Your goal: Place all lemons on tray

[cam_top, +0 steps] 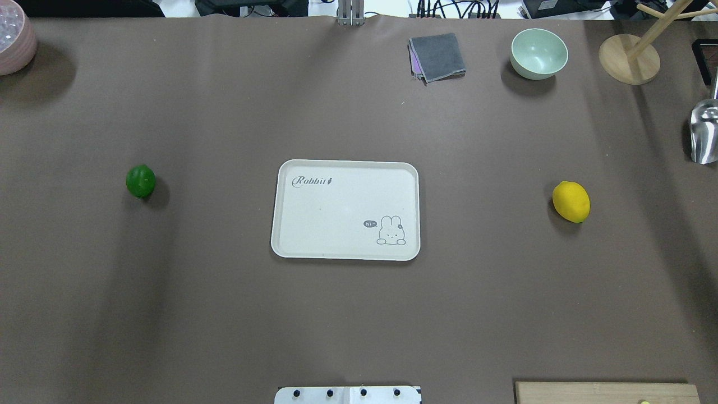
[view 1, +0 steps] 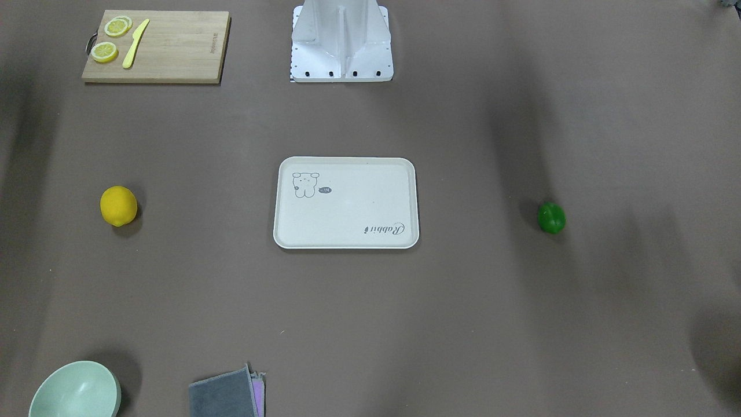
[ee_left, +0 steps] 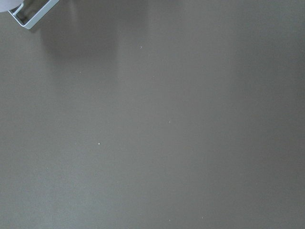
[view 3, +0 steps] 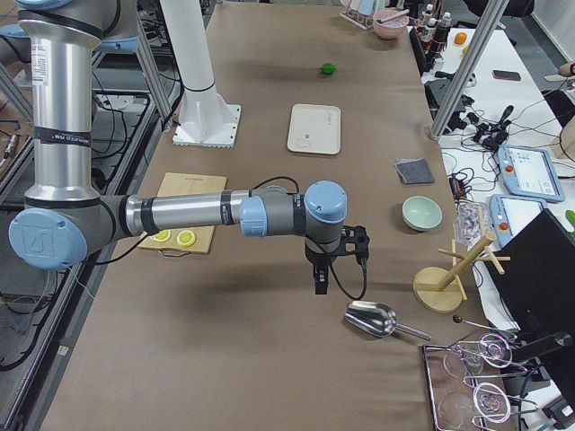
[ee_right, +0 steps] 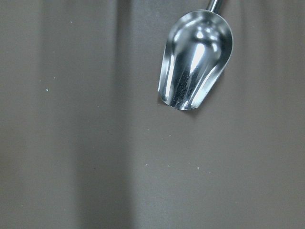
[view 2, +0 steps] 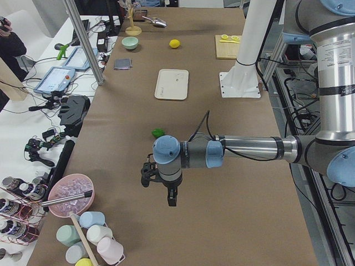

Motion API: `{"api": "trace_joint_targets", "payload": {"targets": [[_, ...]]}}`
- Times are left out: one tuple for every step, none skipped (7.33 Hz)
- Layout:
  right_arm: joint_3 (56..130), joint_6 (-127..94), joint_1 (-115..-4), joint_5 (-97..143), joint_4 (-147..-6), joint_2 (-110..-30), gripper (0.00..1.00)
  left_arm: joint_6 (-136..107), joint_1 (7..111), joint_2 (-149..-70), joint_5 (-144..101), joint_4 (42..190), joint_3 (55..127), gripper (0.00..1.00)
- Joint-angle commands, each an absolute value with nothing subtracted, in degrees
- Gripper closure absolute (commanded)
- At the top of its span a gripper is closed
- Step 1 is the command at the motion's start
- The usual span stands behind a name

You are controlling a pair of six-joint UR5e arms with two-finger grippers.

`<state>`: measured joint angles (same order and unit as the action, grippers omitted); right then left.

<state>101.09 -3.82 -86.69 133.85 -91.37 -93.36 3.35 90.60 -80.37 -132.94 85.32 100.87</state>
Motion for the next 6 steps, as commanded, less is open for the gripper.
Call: {"api": "trace_joint_targets", "payload": {"targets": [[101.7, -8.5, -80.5, 136.0, -91.0, -91.1, 0.02, 3.0, 88.6, -80.9, -133.0, 85.1, 103.2, 0.03], [101.9, -11.9, -77.7, 137.4, -90.9, -90.3, 0.02, -0.1, 86.3, -81.6, -133.4, 85.1, 104.1, 0.03], [102.0, -16.6, -75.6, 137.5, -90.8, -88.1, 0.02, -5.1, 82.9, -82.4, -133.5, 85.1, 106.2, 0.03], [102.0, -20.1, -73.3, 137.4, -90.8, -86.0, 0.02, -9.0, 80.0, -83.7, -133.4, 85.1, 107.2, 0.03], [102.0, -23.4, -71.0, 137.3, -90.8, -84.6, 0.02, -14.2, 77.2, -86.2, -133.4, 85.0, 107.5, 0.03], [101.9, -25.9, -68.8, 137.0, -90.7, -83.5, 0.02, -18.2, 74.4, -87.8, -133.4, 84.6, 109.0, 0.03]]}}
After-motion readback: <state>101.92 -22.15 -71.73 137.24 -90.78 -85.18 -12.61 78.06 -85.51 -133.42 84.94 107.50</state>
